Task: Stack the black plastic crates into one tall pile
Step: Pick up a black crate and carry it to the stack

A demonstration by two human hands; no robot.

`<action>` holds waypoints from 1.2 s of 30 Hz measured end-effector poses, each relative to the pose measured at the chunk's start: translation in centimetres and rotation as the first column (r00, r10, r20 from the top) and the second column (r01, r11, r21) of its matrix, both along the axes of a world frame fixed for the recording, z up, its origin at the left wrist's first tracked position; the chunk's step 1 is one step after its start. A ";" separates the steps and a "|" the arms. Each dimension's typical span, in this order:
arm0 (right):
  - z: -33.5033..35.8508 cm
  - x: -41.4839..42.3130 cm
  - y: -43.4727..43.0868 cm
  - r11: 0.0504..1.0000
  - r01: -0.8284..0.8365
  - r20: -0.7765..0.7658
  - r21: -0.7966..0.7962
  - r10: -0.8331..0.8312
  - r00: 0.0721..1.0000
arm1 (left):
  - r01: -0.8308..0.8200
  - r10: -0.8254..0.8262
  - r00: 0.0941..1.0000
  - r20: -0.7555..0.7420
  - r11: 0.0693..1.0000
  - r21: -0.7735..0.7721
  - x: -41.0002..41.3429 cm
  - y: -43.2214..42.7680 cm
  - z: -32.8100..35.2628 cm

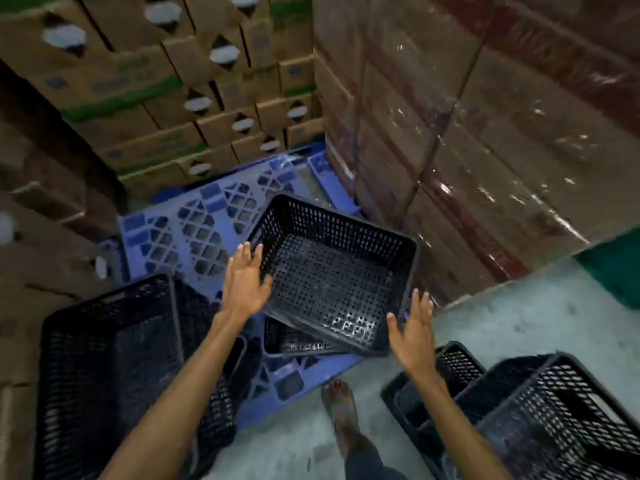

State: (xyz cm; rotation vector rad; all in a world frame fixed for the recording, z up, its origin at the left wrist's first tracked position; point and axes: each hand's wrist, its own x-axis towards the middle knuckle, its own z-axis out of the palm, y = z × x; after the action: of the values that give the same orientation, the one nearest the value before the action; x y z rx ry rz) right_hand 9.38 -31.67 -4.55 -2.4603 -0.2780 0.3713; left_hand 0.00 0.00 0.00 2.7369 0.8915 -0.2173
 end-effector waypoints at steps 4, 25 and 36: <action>-6.3 4.7 2.2 0.981 0.193 -0.105 0.035 -0.189 0.976 | -0.062 0.062 0.998 0.001 0.995 0.072 6.5 4.8 -7.2; -9.6 9.4 1.7 0.898 0.441 -0.248 0.004 -0.426 0.870 | -0.355 0.388 0.914 0.122 0.907 -0.225 4.6 12.0 -15.8; 9.3 -1.5 -11.3 0.988 0.152 0.048 -0.004 -0.151 0.987 | -0.352 0.358 0.826 0.436 0.931 -0.097 -19.1 -5.3 2.9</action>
State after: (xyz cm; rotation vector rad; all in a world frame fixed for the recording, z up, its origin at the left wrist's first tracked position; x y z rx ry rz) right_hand 7.84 -42.93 4.71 -2.4814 -0.1081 0.2495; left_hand -19.14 -5.30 2.92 2.3831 1.2162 0.4617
